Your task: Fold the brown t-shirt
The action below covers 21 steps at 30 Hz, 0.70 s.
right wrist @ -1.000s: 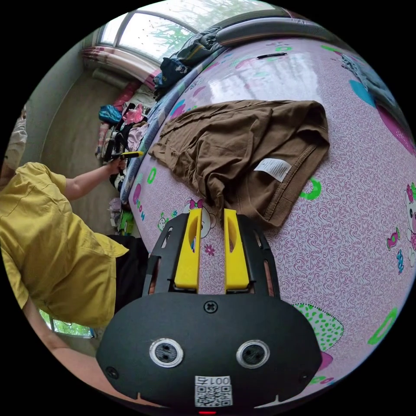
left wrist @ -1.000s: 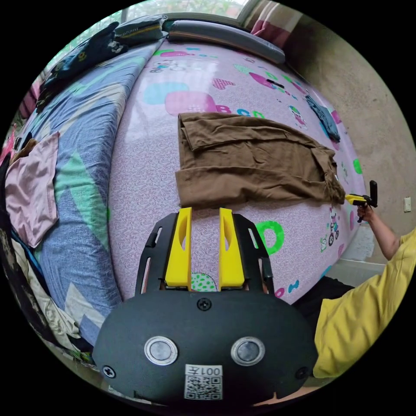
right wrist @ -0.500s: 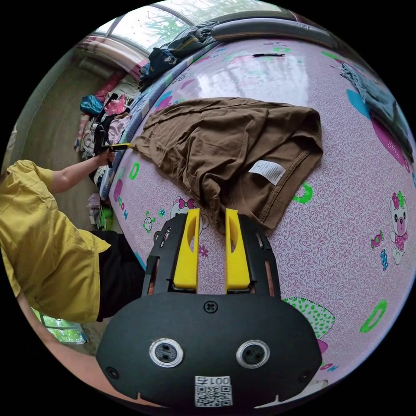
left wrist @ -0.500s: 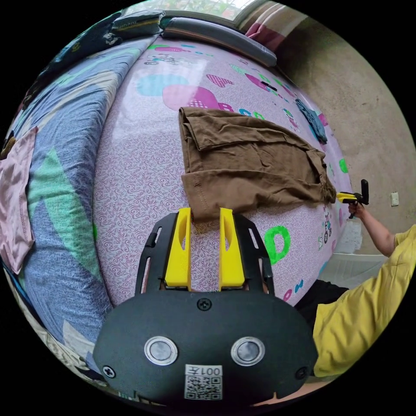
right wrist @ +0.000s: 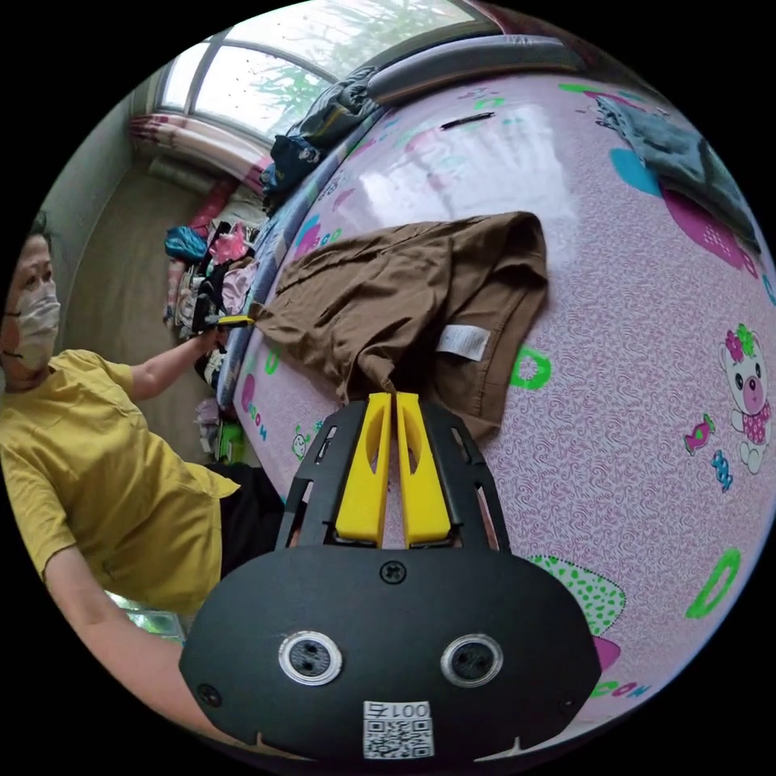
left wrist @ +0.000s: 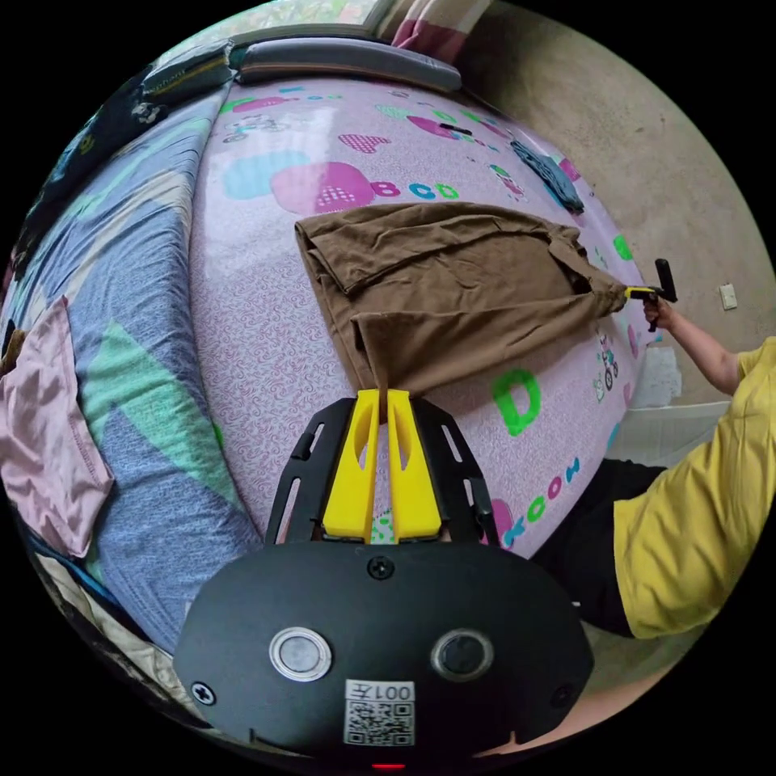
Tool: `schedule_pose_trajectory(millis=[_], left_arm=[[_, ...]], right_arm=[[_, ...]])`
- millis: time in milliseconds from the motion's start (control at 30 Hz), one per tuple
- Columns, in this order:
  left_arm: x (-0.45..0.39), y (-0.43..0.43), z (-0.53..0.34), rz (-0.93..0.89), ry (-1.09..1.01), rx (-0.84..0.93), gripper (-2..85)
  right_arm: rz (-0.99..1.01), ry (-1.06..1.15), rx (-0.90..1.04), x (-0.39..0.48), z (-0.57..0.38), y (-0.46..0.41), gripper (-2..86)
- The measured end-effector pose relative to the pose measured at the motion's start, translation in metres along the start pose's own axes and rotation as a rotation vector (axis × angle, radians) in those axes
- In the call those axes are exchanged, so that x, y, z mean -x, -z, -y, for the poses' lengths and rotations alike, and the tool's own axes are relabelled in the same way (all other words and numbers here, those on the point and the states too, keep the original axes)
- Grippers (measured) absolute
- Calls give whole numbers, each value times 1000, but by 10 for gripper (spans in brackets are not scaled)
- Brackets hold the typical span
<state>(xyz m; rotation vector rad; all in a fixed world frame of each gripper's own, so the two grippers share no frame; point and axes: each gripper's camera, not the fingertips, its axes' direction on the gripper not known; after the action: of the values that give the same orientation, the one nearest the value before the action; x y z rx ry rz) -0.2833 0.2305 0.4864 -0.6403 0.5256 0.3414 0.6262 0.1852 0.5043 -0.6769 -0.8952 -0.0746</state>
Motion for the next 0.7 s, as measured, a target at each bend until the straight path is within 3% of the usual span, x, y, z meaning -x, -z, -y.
schedule_pose_trajectory(millis=[200,367,567,700], left_arm=[[-21,-30,-11,21,-28,158,-12],[-19,-26,-26,18,99,83,-2],[-9,1,-58,87,271,-51,-15],[-32,21,-55,175,201,-162,-13]], right_arm=[[-95,-39,147,4,10,-41,6],[-117,-48,113,10,25,-41,14],[-103,-58,-87,23,38,3,17],[-176,12,-115,46,78,8,22]])
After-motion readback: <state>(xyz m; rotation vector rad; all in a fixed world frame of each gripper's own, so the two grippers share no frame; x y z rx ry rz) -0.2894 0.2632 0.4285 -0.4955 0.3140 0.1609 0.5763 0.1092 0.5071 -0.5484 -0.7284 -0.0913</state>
